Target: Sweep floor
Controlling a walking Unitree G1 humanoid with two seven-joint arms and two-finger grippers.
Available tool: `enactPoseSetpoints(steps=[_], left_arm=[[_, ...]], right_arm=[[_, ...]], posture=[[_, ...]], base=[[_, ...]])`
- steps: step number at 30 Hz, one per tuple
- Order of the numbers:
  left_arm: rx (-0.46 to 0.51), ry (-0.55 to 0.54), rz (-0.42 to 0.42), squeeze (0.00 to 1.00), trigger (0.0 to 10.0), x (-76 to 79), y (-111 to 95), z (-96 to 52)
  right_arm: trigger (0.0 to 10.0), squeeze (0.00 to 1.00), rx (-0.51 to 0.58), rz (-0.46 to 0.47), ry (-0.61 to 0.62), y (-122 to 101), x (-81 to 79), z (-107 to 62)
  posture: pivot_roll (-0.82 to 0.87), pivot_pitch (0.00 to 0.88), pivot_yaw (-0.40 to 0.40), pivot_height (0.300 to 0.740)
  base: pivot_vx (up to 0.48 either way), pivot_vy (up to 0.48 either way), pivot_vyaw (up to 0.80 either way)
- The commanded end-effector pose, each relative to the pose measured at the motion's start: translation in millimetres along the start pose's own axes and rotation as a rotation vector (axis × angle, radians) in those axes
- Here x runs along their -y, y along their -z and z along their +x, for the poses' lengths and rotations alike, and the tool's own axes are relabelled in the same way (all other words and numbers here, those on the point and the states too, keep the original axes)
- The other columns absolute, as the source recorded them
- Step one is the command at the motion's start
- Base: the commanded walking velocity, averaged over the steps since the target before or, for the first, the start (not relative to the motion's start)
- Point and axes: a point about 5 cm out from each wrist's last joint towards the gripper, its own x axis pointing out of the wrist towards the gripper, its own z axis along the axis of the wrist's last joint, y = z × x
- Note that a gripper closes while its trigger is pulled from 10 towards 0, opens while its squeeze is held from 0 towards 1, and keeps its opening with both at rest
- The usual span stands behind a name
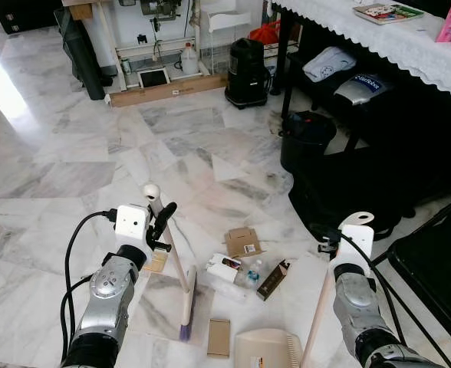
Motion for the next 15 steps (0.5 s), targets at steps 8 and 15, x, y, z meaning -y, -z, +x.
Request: enactPoseSetpoints(steps=[8,15], left_arm=[[0.015,0.019,-0.002,0.0,10.0,0.5,-4.5,2.6],[0.016,0.032,-0.007,0.0,10.0,3.0,-4.9,3.5]], right_arm=[[10.0,0.0,-0.189,-0.054,-0.002,20.4,-1.3,-3.1],[10.0,0.0,-0.219,-0.009,0.01,13.6,-4.9,1.9]], posture=[[-0.05,0.08,0.002,0.74],[-0.05,0.08,0.0,0.74]], base=[[0.0,0.0,0.0],[0.0,0.0,0.0]])
